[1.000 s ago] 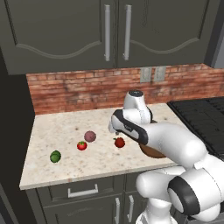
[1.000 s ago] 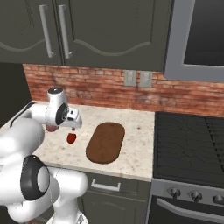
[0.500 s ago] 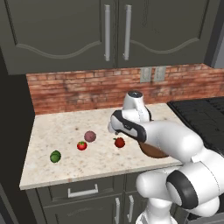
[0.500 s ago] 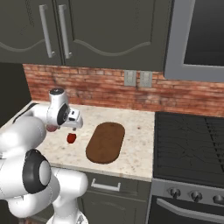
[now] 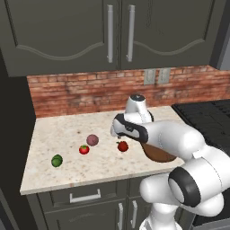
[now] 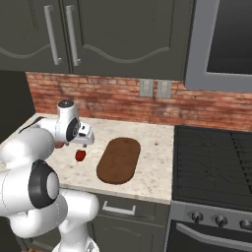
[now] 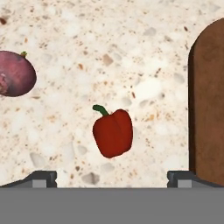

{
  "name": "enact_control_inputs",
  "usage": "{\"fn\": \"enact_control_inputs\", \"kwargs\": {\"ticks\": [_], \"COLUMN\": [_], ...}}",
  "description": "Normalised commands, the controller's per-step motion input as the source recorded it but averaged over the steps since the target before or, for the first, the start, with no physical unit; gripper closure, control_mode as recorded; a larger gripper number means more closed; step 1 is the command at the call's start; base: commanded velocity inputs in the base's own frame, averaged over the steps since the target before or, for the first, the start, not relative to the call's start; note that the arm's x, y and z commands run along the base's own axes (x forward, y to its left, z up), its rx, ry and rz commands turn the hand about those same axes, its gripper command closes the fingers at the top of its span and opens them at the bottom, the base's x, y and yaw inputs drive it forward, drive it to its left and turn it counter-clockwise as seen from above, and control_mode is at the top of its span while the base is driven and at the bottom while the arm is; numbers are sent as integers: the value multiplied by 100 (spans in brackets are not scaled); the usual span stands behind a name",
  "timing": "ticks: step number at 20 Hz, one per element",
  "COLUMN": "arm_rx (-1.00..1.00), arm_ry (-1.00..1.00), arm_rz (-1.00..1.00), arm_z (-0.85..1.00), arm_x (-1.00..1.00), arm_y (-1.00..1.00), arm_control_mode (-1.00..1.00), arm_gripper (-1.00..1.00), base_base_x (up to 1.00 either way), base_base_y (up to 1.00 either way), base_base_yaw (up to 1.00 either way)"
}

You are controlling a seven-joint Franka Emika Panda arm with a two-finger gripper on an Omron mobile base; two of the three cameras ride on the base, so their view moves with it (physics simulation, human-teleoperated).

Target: Place the avocado, onion, tomato, and bell pepper on the cutting board.

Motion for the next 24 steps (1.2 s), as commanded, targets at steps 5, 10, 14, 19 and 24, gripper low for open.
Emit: {"fn": "enact_control_inputs", "kwargs": {"ticks": [5,10,14,19,24], "arm_rx": [0,0,0,0,0], "arm_ry": [2,2,2,0,0], "arm_rz": [0,0,0,0,0], "arm_z": [-14,-17,-18,-18,-19], "arm_x": [1,6,6,7,5], "arm_y": [0,0,0,0,0], "arm_control_mode": [-100,-100,-100,-100,-100], "arm_gripper": [-100,-100,-100,-100,-100], "base_base_x": [0,0,0,0,0], "base_base_y": [0,0,0,0,0], "base_base_yaw": [0,0,0,0,0]}}
